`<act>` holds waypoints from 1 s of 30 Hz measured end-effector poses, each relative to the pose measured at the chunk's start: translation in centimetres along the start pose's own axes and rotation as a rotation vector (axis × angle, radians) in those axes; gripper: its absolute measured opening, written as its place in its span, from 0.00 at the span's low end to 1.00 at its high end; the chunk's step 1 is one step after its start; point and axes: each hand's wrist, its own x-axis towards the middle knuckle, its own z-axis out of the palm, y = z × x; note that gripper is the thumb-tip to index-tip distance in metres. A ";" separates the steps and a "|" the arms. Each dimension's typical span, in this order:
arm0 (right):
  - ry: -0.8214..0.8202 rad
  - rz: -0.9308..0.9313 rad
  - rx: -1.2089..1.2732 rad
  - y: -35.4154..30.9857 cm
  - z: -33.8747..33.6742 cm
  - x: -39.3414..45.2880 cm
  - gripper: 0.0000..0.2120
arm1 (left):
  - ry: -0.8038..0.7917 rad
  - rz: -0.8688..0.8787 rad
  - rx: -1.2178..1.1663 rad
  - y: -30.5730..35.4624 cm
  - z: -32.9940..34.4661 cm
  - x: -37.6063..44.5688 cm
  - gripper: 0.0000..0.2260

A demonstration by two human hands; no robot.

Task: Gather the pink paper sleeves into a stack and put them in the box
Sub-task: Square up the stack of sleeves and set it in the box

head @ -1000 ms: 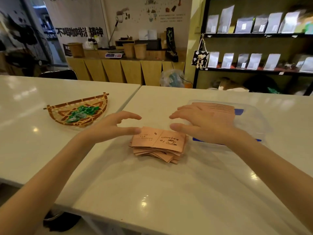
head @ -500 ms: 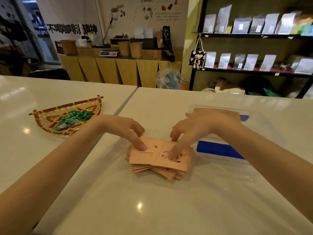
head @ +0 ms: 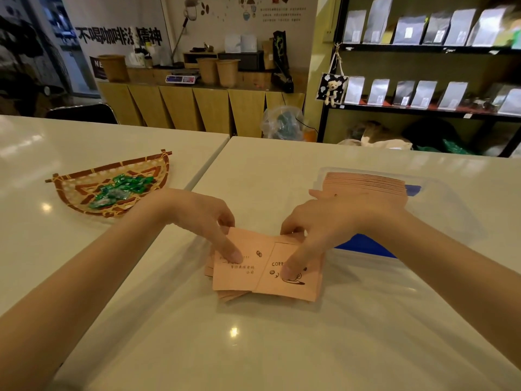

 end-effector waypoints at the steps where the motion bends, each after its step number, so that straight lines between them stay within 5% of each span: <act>1: 0.011 -0.001 0.007 -0.1 0.2 -0.1 0.26 | 0.007 0.000 -0.006 0.1 0.2 -0.2 0.29; 9: 0.027 0.026 0.053 -0.6 0.8 -0.7 0.26 | 0.131 0.079 -0.091 -0.5 1.8 -1.7 0.27; 13: 0.140 0.067 0.035 -0.5 1.6 -1.1 0.30 | 0.227 0.111 -0.138 -0.4 2.9 -2.9 0.30; 18: 0.286 0.051 0.104 -0.3 4.1 -3.9 0.32 | 0.292 0.224 -0.208 1.1 4.7 -4.5 0.21; 30: 0.563 0.076 0.316 1.5 7.1 -9.0 0.28 | 0.516 0.451 -0.268 5.4 6.2 -4.5 0.22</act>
